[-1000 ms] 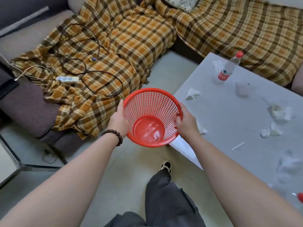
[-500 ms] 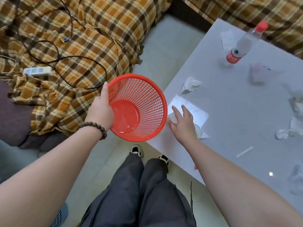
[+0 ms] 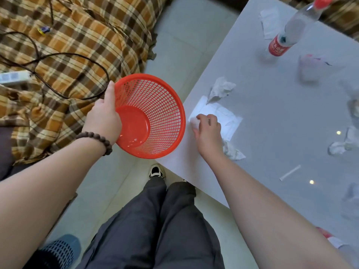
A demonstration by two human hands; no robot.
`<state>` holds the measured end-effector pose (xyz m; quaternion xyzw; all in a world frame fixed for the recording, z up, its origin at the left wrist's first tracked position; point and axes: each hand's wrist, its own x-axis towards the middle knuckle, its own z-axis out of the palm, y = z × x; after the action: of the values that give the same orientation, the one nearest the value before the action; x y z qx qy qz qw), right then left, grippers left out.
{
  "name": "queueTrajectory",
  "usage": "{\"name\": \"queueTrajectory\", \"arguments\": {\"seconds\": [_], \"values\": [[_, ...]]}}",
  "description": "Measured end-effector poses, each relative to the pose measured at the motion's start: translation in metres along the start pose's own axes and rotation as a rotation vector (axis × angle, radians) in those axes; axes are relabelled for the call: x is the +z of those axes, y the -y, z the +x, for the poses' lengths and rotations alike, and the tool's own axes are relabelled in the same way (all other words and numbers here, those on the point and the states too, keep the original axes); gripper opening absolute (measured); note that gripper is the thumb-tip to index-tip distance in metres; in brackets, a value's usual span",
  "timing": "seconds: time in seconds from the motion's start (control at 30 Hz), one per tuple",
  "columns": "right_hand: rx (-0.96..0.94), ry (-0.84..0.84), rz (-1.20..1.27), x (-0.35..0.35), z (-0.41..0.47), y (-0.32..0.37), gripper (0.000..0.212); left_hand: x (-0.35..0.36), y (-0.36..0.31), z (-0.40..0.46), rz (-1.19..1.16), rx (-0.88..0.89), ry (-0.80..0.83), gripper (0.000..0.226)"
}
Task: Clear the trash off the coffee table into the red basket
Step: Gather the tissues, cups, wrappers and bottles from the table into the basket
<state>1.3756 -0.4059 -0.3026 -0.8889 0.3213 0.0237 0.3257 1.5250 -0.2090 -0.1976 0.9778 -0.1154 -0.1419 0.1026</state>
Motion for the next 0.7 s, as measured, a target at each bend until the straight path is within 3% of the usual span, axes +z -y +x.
{"name": "queueTrajectory", "arguments": {"seconds": [0.1,0.3,0.7], "values": [[-0.051,-0.115,0.131,-0.029,-0.001,0.021,0.036,-0.007,-0.013,0.003,0.016,0.012,0.009,0.067],[-0.209,-0.127,0.261,-0.058,-0.004,0.065,0.038,-0.020,-0.054,0.003,-0.041,0.120,0.068,0.069],[-0.094,-0.090,0.169,-0.065,-0.006,0.067,0.066,-0.026,-0.097,-0.003,-0.052,0.236,0.085,0.069]]}}
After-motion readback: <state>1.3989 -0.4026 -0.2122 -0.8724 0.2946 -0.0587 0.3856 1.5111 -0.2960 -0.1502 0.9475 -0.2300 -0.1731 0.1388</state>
